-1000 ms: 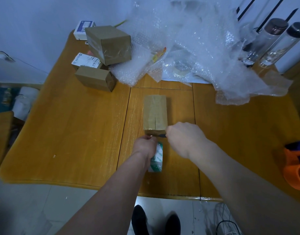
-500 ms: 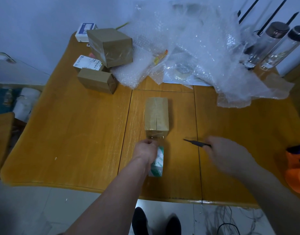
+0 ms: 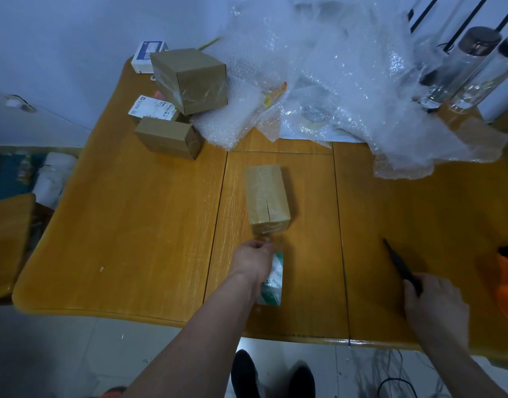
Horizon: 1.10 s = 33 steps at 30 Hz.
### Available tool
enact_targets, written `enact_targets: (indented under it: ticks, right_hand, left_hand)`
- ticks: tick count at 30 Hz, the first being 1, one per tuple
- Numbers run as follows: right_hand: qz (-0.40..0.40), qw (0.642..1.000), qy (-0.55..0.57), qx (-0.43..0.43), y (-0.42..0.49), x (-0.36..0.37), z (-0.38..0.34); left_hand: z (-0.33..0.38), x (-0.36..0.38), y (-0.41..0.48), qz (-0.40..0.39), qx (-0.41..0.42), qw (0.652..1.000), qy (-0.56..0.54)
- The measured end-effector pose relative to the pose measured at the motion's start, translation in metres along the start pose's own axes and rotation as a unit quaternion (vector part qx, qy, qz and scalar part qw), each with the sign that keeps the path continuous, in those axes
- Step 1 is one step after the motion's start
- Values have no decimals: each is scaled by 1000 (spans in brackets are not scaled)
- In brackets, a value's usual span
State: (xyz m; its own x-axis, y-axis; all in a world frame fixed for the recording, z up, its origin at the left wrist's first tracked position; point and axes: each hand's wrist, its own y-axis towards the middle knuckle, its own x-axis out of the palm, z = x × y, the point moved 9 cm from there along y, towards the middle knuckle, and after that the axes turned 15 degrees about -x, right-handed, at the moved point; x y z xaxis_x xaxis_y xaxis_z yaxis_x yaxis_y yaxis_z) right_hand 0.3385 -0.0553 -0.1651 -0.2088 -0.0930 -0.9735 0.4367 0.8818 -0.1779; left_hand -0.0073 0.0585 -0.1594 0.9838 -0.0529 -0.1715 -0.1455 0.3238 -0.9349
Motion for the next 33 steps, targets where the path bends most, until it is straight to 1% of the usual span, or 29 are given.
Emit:
enact_targets:
  ticks: [2,3,4,5,6,7,8,9,10,12,15,17,20,25,33]
  right_hand:
    - [28,999,-23,-12,7,-18,-17]
    - [48,998,-18,-34,14,-31,-35]
    - [63,995,-4,-79,21,-43,-61]
    - [72,986,9,-149,28,-54,-96]
    - [80,969,17,-235,33,-63,-136]
    - [86,942,19,-323,34,-70,-177]
    - [90,910,23,-403,33,-74,-214]
    - [88,880,25,-466,32,-75,-246]
    - [79,857,26,-509,33,-73,-270]
    - [39,832,15,-554,37,-61,-299]
    - [-24,820,2,-571,44,-36,-307]
    - [-42,818,18,-573,46,-28,-304]
    - [-42,823,46,-565,49,-26,-302]
    - [-43,833,55,-549,50,-25,-303]
    - [-8,831,27,-556,52,-31,-304]
  left_hand:
    - [0,0,1,1,-2,1000,1]
    - [0,0,2,1,-1,1000,1]
    - [-1,0,2,2,0,1000,2]
    - [-1,1,3,4,0,1000,4]
    - [-1,1,4,5,0,1000,6]
    - [-2,2,4,6,0,1000,7]
    - [-2,2,5,6,0,1000,7]
    - [-2,2,5,6,0,1000,7]
    - [-2,3,6,5,3,1000,6]
    - [-1,4,6,6,9,1000,3]
    - [0,3,8,9,13,1000,-4]
    - [-1,3,9,7,10,1000,-5]
    - [-4,4,12,4,10,1000,-2]
    - [-14,6,14,6,7,1000,9]
    - [-16,6,18,5,9,1000,-5]
